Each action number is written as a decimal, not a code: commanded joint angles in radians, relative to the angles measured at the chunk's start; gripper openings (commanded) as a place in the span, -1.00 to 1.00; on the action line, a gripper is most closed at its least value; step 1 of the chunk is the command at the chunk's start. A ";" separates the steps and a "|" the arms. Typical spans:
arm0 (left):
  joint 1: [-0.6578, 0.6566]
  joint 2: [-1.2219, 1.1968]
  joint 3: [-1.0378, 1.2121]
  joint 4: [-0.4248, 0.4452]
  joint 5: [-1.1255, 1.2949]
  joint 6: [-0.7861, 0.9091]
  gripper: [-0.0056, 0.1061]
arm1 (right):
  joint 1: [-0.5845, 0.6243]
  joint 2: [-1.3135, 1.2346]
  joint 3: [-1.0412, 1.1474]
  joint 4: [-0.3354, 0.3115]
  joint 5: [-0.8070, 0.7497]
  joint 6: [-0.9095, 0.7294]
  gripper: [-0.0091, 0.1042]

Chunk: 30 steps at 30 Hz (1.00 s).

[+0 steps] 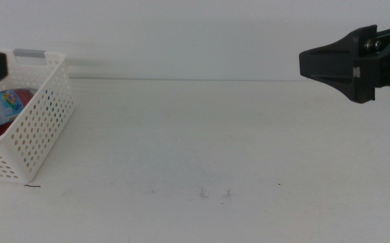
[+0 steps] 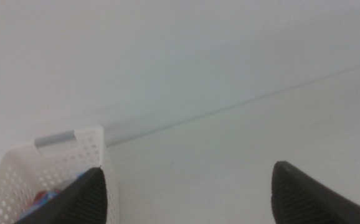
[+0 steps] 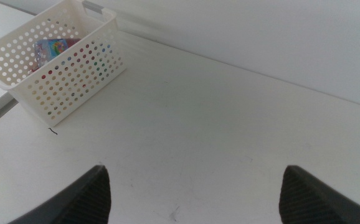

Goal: Use arms to grab the bottles and put them into the dustbin to the left of the table.

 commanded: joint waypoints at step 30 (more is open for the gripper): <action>0.199 -0.527 0.693 -0.099 -0.335 -0.016 0.65 | -0.579 -0.735 0.906 -0.073 -0.497 -0.003 0.80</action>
